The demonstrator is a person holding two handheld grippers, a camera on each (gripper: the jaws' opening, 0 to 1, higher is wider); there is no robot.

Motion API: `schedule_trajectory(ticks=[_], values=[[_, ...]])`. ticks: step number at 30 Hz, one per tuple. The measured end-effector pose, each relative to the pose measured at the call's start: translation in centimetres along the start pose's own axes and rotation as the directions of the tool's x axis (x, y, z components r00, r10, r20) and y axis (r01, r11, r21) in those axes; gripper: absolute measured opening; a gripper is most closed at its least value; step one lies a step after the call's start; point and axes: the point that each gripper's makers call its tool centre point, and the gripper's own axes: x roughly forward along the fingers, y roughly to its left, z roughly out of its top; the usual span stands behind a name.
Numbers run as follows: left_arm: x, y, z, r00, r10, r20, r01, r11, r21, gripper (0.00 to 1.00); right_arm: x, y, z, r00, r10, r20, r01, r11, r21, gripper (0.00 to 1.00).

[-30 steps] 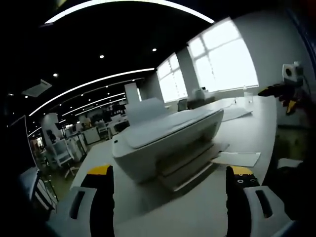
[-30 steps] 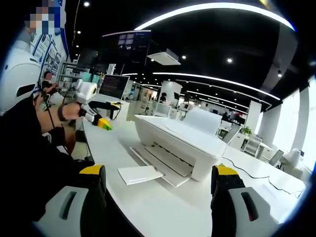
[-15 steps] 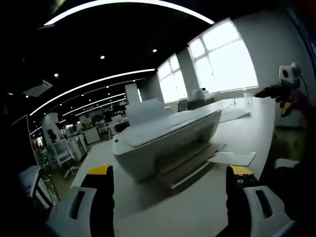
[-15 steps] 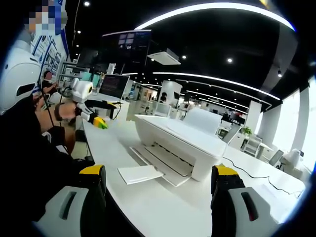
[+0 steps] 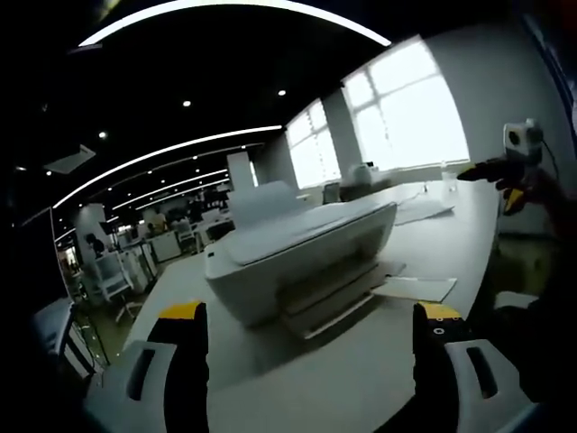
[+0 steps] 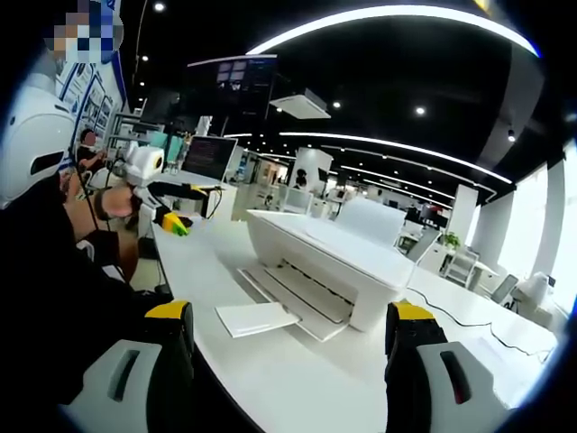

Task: Remove the paper from the printer output slot and place it on top of the printer

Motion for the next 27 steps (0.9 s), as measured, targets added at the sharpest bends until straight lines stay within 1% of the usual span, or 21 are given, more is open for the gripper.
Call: schedule_trajectory(ticks=[3, 8, 16, 24, 27], values=[[-0.4, -0.1, 0.3, 1.0, 0.002, 0.01, -0.001, 1.0, -0.005, 0.97, 0.0, 0.0, 0.0, 1.0, -0.001, -0.001, 0.001, 1.0, -0.002, 0.83], [-0.7, -0.4, 0.4, 1.0, 0.001, 0.01, -0.001, 1.0, 0.001, 0.97, 0.0, 0.1, 0.0, 1.0, 0.002, 0.0, -0.002, 1.0, -0.002, 0.83], [-1.2, -0.7, -0.6, 1.0, -0.002, -0.021, 0.002, 1.0, 0.004, 0.97, -0.1, 0.0, 0.0, 1.0, 0.001, 0.003, -0.001, 1.0, -0.001, 0.83], [-1.7, -0.2, -1.1, 1.0, 0.016, -0.026, -0.016, 1.0, -0.003, 0.97, 0.0, 0.1, 0.0, 1.0, 0.003, 0.003, -0.003, 1.0, -0.001, 0.83], [-1.8, -0.2, -1.5, 0.999, 0.017, -0.033, -0.018, 1.0, -0.008, 0.97, 0.0, 0.1, 0.0, 1.0, 0.002, 0.003, -0.002, 1.0, -0.002, 0.83]])
